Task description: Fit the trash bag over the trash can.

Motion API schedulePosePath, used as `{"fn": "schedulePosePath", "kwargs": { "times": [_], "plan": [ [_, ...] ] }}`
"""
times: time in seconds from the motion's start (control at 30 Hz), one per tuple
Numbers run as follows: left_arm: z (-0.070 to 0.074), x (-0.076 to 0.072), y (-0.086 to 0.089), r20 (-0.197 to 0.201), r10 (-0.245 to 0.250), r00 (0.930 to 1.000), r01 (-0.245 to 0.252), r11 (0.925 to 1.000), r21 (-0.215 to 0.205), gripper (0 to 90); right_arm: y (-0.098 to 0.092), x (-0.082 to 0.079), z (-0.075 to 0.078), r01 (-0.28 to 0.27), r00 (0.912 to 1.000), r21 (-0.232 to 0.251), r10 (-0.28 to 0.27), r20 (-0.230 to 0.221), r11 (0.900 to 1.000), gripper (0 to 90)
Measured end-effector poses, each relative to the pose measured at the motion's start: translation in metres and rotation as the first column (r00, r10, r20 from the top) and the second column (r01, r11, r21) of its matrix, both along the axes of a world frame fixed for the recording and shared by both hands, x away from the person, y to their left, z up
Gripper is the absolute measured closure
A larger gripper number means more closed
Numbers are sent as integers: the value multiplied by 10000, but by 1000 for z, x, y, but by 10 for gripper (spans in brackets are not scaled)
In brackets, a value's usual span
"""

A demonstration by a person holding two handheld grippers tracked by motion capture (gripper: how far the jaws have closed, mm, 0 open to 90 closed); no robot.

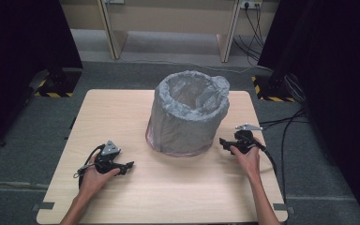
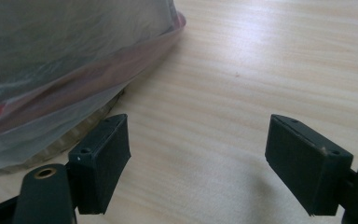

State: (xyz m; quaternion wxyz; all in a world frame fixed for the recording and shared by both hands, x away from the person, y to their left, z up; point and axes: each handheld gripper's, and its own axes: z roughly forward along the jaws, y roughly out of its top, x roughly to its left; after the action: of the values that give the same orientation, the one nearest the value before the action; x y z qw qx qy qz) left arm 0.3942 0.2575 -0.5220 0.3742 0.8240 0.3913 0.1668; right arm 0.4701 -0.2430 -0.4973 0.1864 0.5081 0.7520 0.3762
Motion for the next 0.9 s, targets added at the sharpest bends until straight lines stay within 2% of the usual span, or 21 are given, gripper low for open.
{"fn": "schedulePosePath", "kwargs": {
  "times": [0.23,0.5,0.6,0.9],
  "plan": [
    [0,0,0,-1,1,10000,-1,10000,0,163,4,-8,-5,-274,9996,-278,272,-98,9992,217],
    [0,0,0,3,-2,10000,2,10000,3,163,5,-18,-10,-271,9995,-545,262,-167,9981,202],
    [0,0,0,16,11,10000,-11,10000,2,164,3,-22,-12,-169,9997,-464,161,-180,9988,202],
    [0,-1,0,3,-67,10000,67,10000,16,163,0,-36,-14,-338,9993,-600,328,-184,9976,202]
  ]
}}
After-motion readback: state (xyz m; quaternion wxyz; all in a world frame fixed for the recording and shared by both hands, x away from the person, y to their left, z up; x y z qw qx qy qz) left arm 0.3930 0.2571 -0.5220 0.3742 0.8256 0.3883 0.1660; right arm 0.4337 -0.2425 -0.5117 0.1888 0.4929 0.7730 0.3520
